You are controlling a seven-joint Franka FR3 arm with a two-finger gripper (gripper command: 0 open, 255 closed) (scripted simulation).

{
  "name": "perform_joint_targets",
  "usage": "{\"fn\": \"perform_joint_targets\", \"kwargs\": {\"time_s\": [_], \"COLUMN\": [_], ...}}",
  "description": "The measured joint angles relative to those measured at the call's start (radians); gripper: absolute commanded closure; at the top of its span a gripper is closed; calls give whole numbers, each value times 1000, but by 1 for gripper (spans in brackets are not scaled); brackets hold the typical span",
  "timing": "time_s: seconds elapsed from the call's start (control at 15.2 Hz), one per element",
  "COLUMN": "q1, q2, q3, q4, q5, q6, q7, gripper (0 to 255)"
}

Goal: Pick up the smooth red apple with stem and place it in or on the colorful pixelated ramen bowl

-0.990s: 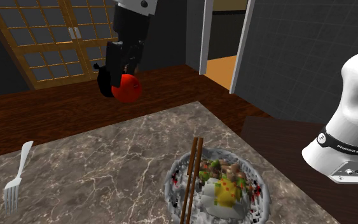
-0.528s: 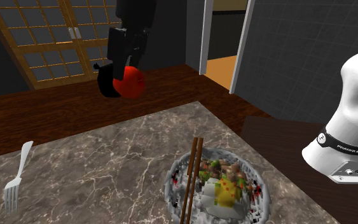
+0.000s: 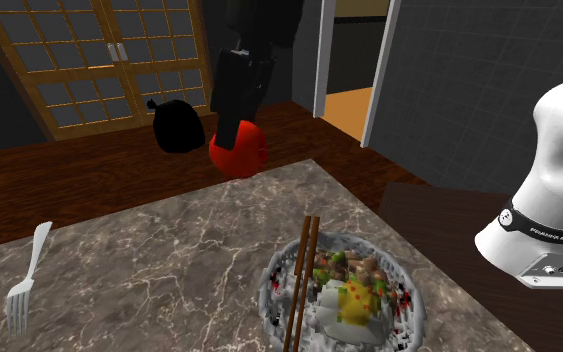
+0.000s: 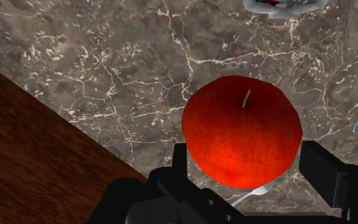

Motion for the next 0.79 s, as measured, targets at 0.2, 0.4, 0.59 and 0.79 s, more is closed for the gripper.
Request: {"fn": "perform_joint_targets", "kwargs": {"time_s": [0.2, 0.4, 0.59, 0.79], "q1": [27, 53, 76, 102], "q2": [-75, -134, -196, -235], "q3": [30, 64, 95, 138], "q4": [-84, -135, -189, -227], "q5": [-1, -3, 3, 2], "q6": [14, 9, 7, 9], "q7": [58, 120, 172, 239], "gripper": [255, 255, 255, 255]}}
